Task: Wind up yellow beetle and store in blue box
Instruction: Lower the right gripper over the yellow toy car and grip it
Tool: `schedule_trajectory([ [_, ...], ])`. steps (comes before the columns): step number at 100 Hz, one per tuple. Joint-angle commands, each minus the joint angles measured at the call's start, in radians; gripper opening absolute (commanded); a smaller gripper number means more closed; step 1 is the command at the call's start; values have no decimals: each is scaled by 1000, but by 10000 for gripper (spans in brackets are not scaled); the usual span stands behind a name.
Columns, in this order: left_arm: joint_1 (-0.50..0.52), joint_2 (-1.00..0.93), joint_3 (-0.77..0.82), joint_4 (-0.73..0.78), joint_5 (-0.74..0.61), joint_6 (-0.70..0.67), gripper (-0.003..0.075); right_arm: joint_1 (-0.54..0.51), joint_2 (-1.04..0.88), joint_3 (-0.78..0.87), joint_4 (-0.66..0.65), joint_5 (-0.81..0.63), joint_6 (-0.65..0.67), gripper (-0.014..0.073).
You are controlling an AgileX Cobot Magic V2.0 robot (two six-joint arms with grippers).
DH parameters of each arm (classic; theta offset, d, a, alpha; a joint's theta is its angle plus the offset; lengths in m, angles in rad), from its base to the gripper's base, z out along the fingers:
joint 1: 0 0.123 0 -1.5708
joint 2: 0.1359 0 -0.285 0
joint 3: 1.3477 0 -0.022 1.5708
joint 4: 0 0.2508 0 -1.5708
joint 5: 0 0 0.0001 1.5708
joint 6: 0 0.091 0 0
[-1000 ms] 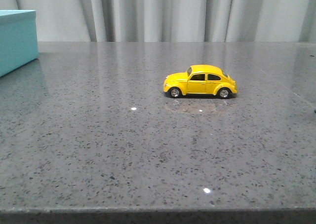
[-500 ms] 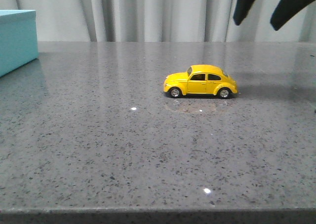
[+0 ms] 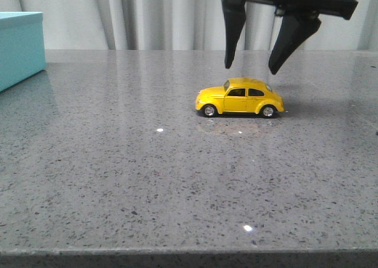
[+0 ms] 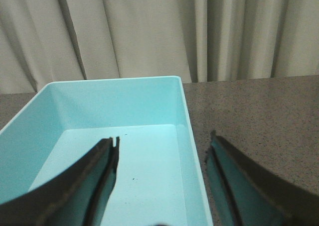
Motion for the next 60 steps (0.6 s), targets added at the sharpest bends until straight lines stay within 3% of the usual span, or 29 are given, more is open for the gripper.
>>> schedule_trajectory([
  [1, -25, 8, -40, -8, -81, -6, 386, 0, -26, -35, -18, -18, 22, 435],
  [60, -55, 8, -40, -5, -81, -6, 386, 3, 33, -35, -24, 5, 40, 435],
])
